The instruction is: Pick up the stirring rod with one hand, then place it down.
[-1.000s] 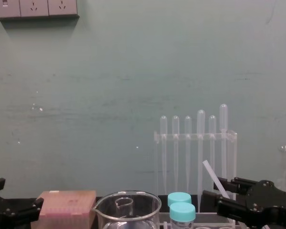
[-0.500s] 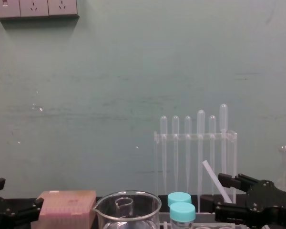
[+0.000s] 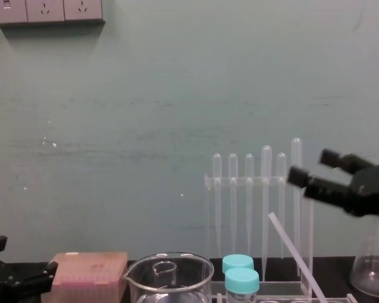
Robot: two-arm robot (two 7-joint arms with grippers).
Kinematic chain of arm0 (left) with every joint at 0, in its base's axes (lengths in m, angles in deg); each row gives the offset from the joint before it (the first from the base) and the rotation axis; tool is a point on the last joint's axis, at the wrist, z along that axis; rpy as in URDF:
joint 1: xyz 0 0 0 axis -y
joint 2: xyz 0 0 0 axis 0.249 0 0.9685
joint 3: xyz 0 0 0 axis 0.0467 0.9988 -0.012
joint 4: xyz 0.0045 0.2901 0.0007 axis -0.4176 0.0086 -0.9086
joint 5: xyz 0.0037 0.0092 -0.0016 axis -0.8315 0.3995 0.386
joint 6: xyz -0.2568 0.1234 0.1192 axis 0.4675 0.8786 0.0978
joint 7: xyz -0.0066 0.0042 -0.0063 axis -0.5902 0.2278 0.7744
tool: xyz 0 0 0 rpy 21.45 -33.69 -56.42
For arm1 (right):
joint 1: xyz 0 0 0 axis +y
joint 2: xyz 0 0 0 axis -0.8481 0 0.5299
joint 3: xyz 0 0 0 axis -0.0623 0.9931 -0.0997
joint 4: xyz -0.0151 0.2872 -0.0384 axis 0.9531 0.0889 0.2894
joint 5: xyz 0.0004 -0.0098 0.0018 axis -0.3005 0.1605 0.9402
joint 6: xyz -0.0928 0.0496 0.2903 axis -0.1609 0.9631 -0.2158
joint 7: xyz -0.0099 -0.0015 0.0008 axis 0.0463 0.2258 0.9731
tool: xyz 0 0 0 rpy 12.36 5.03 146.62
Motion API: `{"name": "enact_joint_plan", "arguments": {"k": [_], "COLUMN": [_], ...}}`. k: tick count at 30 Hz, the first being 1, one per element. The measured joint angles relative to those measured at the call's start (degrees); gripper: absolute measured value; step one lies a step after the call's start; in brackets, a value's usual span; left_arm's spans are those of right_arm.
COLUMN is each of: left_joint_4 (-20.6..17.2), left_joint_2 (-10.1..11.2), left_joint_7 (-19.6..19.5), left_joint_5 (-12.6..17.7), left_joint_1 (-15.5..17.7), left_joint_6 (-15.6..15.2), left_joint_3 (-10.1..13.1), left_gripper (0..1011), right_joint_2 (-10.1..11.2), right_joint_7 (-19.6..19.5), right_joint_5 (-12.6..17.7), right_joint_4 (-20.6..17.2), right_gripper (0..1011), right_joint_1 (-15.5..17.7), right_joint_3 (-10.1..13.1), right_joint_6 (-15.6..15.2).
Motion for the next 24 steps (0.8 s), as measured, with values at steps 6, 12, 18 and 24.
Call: {"name": "enact_joint_plan", "arguments": {"k": [6, 12, 18, 24], "left_joint_4": [0.00, 0.00, 0.00, 0.00], "left_joint_2": [0.00, 0.00, 0.00, 0.00], "left_joint_7": [0.00, 0.00, 0.00, 0.00], "left_joint_5": [0.00, 0.00, 0.00, 0.00], "left_joint_1": [0.00, 0.00, 0.00, 0.00], "left_joint_6": [0.00, 0.00, 0.00, 0.00], "left_joint_3": [0.00, 0.00, 0.00, 0.00], "left_gripper": [1000, 1000, 1000, 1000], "right_joint_2": [-0.31, 0.23, 0.42, 0.41], "right_joint_7": [-8.61, -14.98, -16.09, -16.01], "right_joint_5": [-0.39, -1.21, -1.63, -1.61], "right_joint_4": [-0.83, 0.29, 1.03, 0.91], "right_gripper": [1003, 1003, 1003, 1002], "right_joint_1": [2.05, 2.84, 2.75, 2.75], "right_joint_3": [4.19, 5.96, 5.83, 5.83], "right_joint_6": [-3.94, -13.07, -17.97, -17.20]}}
